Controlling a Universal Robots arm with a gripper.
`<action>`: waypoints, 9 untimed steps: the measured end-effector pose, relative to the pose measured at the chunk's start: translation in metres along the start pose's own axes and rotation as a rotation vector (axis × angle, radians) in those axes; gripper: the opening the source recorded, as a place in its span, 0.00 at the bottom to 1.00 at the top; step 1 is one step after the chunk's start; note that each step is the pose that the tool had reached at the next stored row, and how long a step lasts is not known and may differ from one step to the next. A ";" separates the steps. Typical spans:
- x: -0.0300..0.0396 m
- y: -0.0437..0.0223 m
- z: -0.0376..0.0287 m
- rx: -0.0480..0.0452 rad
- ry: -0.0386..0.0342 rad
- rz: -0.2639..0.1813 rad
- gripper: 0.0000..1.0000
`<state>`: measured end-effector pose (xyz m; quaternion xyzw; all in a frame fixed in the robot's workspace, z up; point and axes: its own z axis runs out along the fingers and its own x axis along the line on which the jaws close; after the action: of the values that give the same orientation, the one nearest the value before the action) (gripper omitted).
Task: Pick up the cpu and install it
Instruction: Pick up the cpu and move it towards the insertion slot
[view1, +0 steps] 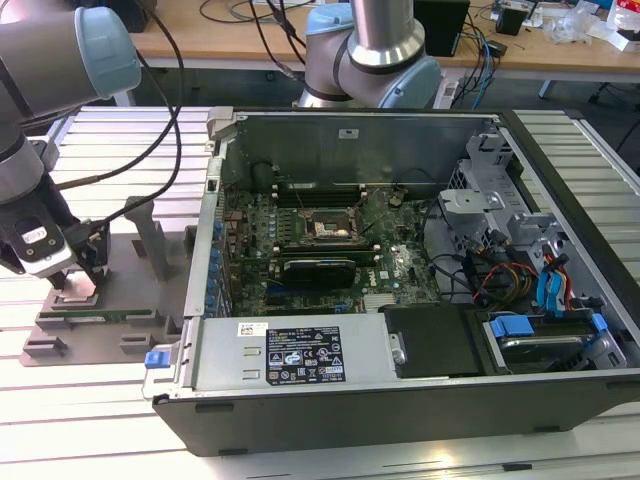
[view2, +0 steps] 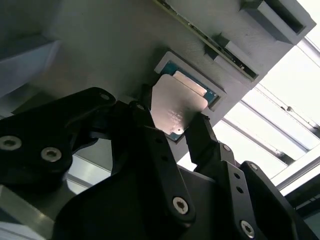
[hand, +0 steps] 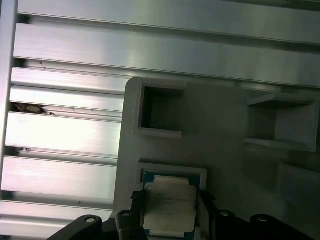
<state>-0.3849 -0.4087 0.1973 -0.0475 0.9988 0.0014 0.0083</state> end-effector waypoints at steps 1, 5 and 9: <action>0.0000 0.0000 0.0000 0.0001 0.0001 0.000 0.55; 0.0000 -0.0001 0.0001 0.0000 -0.0001 0.000 0.62; 0.0002 -0.0009 0.0027 0.0000 -0.0001 0.000 0.62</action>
<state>-0.3849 -0.4096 0.1946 -0.0475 0.9988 0.0014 0.0084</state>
